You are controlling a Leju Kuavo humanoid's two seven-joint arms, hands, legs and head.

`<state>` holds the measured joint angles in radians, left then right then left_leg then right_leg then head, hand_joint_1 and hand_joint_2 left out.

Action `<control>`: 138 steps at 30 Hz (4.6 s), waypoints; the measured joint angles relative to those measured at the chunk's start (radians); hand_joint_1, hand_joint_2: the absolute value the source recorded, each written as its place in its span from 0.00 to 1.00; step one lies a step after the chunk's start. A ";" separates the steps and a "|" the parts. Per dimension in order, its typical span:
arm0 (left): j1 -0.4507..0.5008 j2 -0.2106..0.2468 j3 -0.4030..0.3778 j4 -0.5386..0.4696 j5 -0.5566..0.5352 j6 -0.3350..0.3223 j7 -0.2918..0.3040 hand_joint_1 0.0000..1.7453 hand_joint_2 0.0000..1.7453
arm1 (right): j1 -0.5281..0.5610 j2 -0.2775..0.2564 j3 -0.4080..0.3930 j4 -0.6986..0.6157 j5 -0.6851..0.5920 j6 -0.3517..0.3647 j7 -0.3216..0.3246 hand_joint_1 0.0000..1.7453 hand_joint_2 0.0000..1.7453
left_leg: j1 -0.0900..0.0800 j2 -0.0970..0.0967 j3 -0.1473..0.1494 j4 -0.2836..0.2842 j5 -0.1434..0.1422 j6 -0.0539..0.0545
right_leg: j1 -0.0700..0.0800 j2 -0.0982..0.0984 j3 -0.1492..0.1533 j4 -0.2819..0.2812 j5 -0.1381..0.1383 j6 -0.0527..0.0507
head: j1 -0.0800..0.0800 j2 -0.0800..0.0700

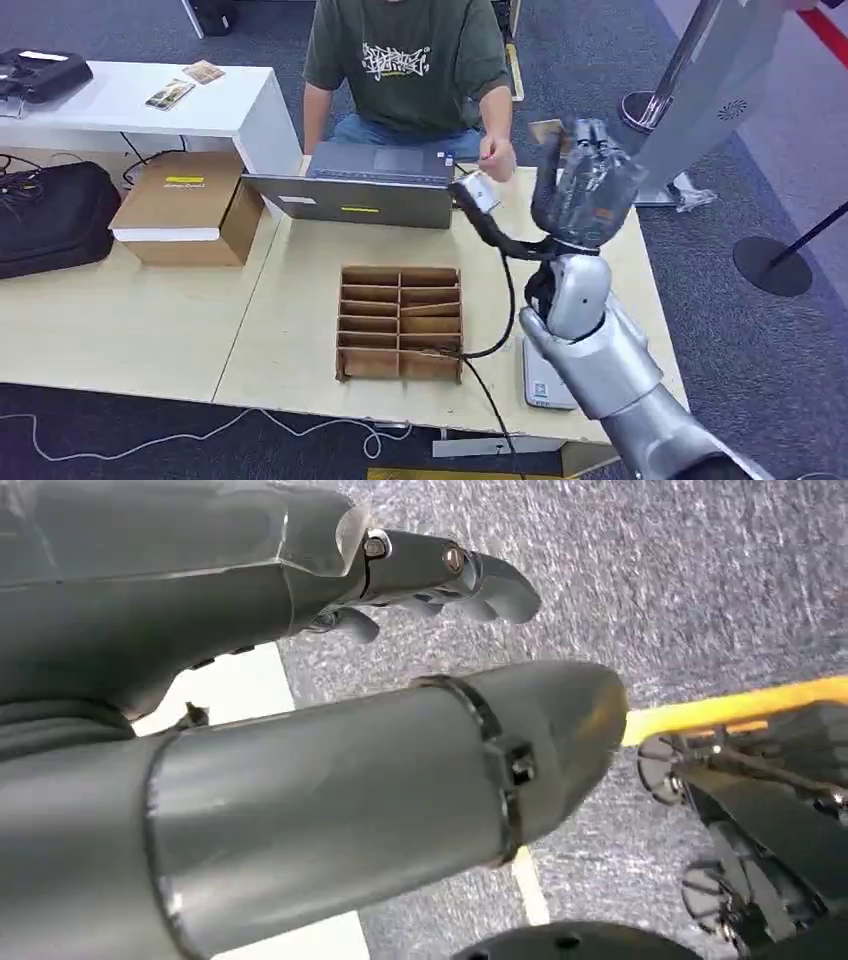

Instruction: Pass the card to the sensor for recognition and then transmit it.

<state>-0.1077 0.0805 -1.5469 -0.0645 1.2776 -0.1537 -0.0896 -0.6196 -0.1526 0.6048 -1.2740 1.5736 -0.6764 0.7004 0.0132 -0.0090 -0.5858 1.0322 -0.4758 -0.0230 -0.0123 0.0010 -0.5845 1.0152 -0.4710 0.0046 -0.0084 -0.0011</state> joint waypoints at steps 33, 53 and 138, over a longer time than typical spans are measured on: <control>-0.014 0.000 0.000 -0.011 -0.035 -0.005 0.035 0.00 0.00 | -0.232 0.047 0.129 0.462 -0.001 -0.001 -0.181 1.00 1.00 | -0.001 -0.001 -0.002 0.000 0.000 0.000 | 0.000 0.000 -0.001 0.000 0.000 0.000 | 0.000 0.000; -0.017 0.000 0.000 -0.011 -0.025 -0.012 0.037 0.00 0.00 | -0.230 0.048 0.129 0.483 -0.001 -0.001 -0.191 0.00 1.00 | -0.001 0.000 -0.002 0.000 0.000 0.000 | 0.000 0.000 -0.001 0.000 0.000 0.000 | 0.000 0.000; 0.021 0.005 0.000 -0.011 0.058 0.001 0.000 0.00 0.00 | 0.410 -0.099 -0.367 -0.309 -0.007 -0.001 -0.509 0.00 1.00 | -0.001 -0.003 -0.003 0.000 -0.001 0.000 | 0.000 -0.003 -0.002 -0.001 -0.001 0.000 | 0.000 0.000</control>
<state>-0.0866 0.0855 -1.5469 -0.0759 1.3359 -0.1530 -0.0900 -0.2094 -0.2520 0.2374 -1.5833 1.5664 -0.6775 0.1914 0.0125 -0.0115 -0.5892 1.0321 -0.4772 -0.0231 -0.0126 -0.0015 -0.5867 1.0143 -0.4723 0.0043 -0.0084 -0.0011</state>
